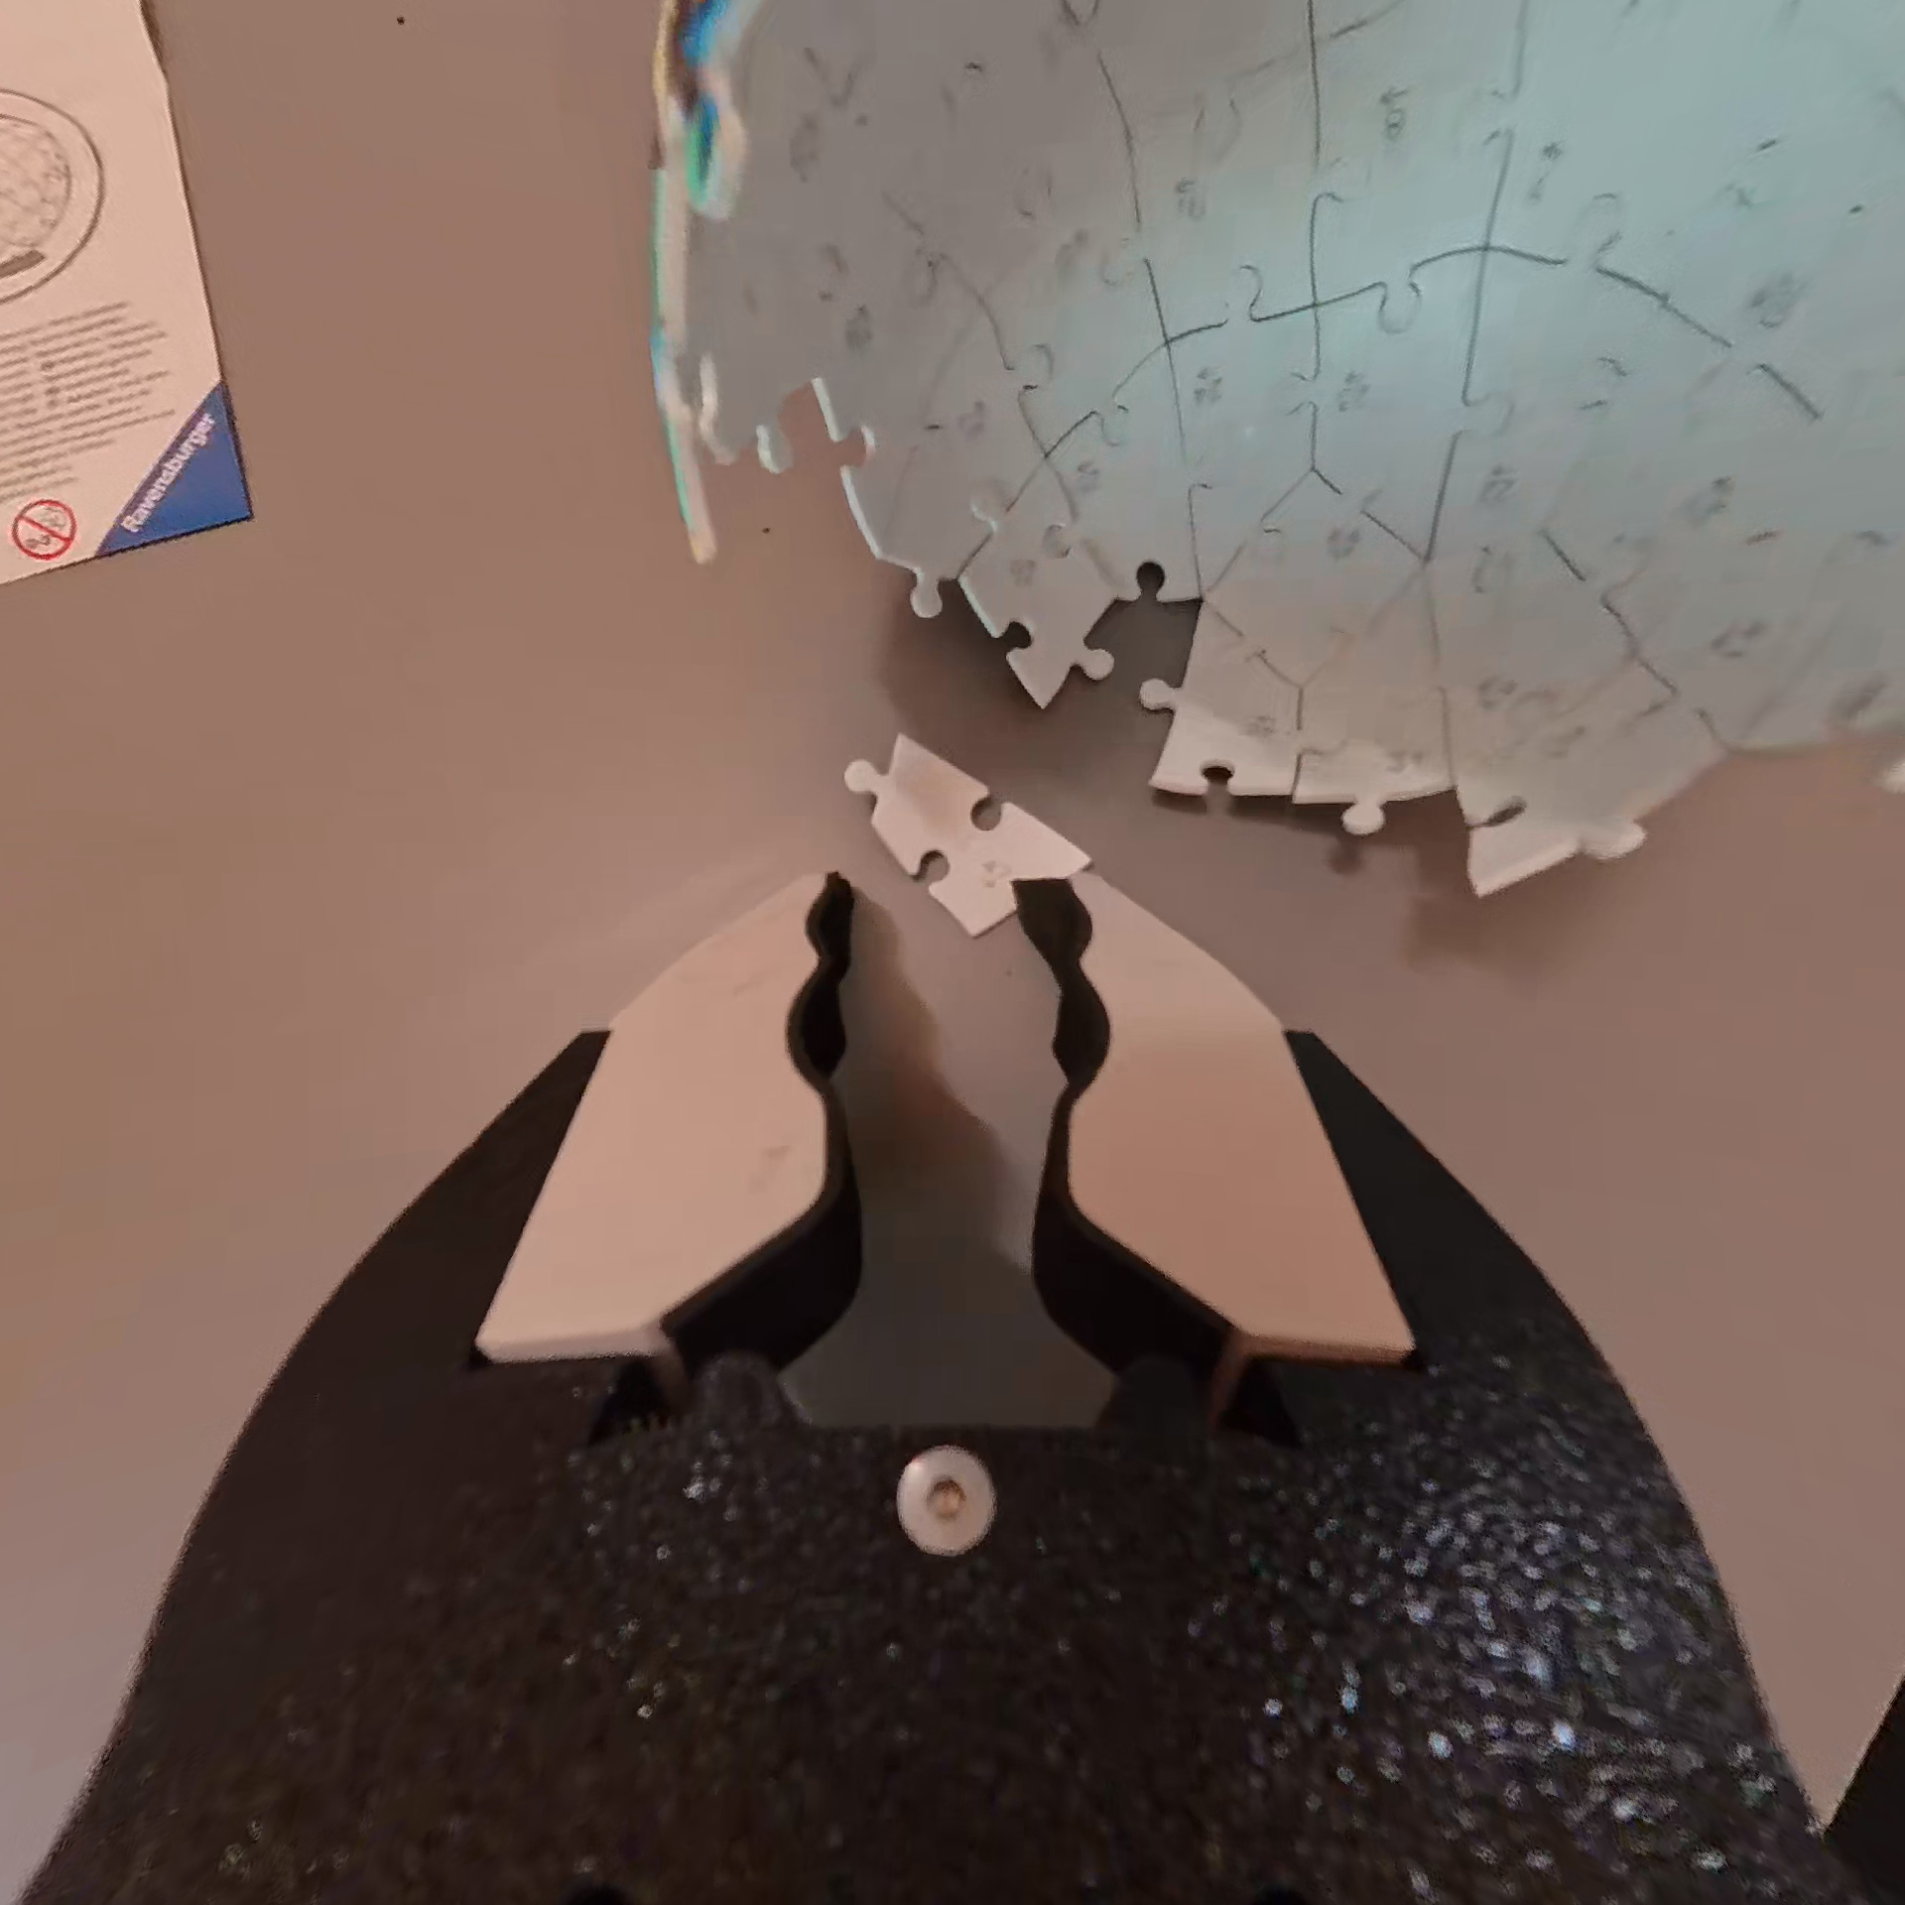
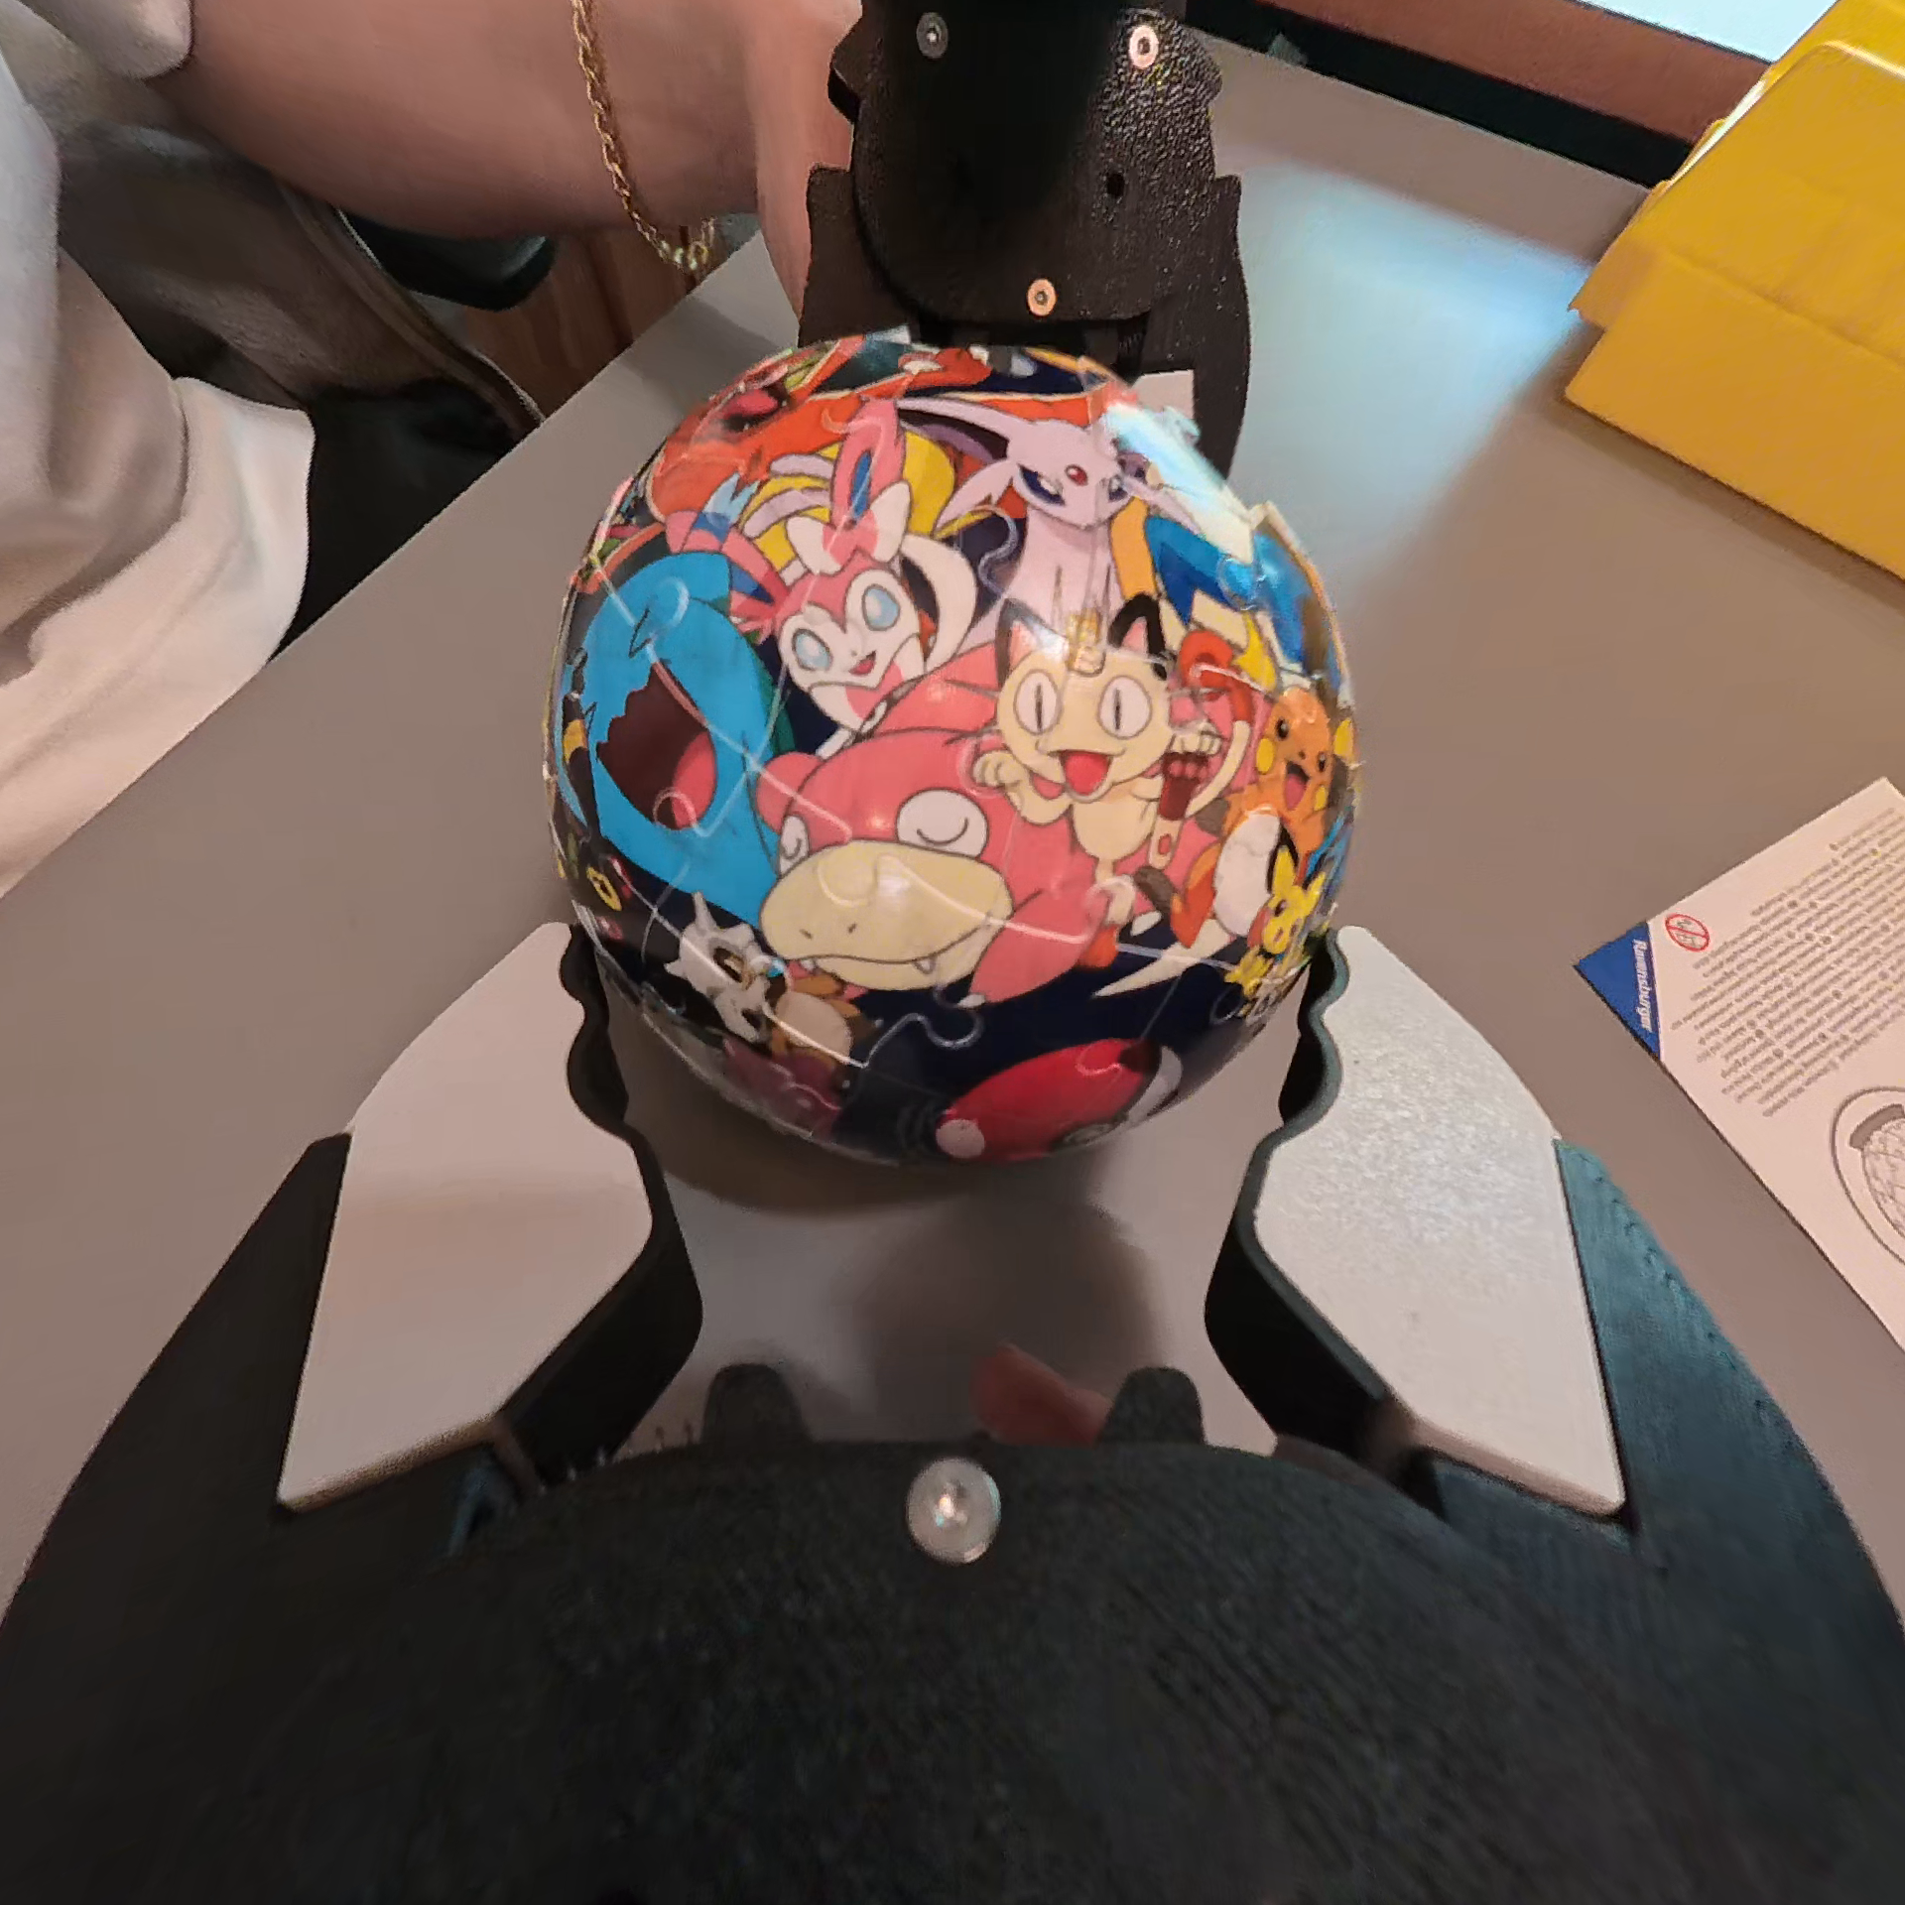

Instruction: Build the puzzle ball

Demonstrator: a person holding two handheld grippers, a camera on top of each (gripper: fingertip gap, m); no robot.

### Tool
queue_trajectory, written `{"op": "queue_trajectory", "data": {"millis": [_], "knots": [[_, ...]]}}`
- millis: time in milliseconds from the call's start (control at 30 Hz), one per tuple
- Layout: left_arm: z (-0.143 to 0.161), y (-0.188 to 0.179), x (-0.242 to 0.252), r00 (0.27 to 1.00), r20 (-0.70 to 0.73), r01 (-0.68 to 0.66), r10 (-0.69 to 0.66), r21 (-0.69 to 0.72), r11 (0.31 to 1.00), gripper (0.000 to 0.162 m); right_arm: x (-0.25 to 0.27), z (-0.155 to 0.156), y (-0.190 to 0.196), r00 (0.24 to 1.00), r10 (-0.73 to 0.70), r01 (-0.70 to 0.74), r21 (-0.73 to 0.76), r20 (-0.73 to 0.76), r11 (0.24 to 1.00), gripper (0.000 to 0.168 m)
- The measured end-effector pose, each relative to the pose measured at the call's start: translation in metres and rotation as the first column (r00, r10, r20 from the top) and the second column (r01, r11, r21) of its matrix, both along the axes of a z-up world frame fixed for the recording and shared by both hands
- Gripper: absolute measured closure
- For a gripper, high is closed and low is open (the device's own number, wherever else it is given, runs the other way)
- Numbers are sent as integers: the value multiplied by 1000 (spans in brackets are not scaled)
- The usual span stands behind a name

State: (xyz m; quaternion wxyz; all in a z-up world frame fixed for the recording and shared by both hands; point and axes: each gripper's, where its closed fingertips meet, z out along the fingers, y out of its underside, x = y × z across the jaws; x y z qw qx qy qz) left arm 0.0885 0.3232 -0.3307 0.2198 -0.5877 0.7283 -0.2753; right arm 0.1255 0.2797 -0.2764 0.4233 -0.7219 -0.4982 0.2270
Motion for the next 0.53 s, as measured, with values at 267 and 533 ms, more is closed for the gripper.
{"op": "queue_trajectory", "data": {"millis": [267,533], "knots": [[5,14,-5,994,16,-110,110,-39,993,123,-5,1,5,999,39,-39,-6,24,999,42],[8,0,1,990,7,-136,137,-116,984,113,-5,1,4,999,42,-42,2,18,999,42]]}}
